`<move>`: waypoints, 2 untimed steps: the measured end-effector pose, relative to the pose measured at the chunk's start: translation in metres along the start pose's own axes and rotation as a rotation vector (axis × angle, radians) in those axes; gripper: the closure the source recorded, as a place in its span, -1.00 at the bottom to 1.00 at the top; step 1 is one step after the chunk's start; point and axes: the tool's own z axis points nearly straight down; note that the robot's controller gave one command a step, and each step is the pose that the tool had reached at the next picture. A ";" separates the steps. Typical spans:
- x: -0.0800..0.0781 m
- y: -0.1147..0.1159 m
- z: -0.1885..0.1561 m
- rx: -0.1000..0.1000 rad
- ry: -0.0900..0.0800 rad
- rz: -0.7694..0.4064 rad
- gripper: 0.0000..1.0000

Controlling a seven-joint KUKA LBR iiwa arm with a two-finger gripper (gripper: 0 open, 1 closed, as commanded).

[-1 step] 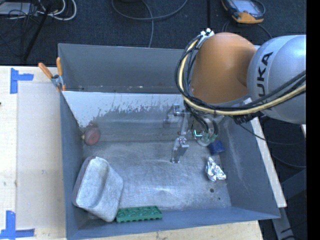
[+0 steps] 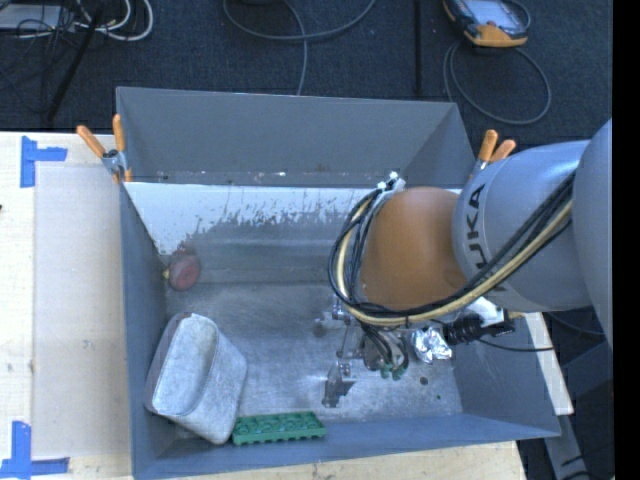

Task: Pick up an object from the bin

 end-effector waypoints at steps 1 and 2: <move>-0.021 -0.089 0.031 0.003 -0.009 -0.113 -1.00; -0.097 -0.133 0.011 0.003 -0.017 -0.425 -1.00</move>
Offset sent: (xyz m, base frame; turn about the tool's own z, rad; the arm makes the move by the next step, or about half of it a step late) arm 0.0155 -0.0858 -0.0296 -0.1184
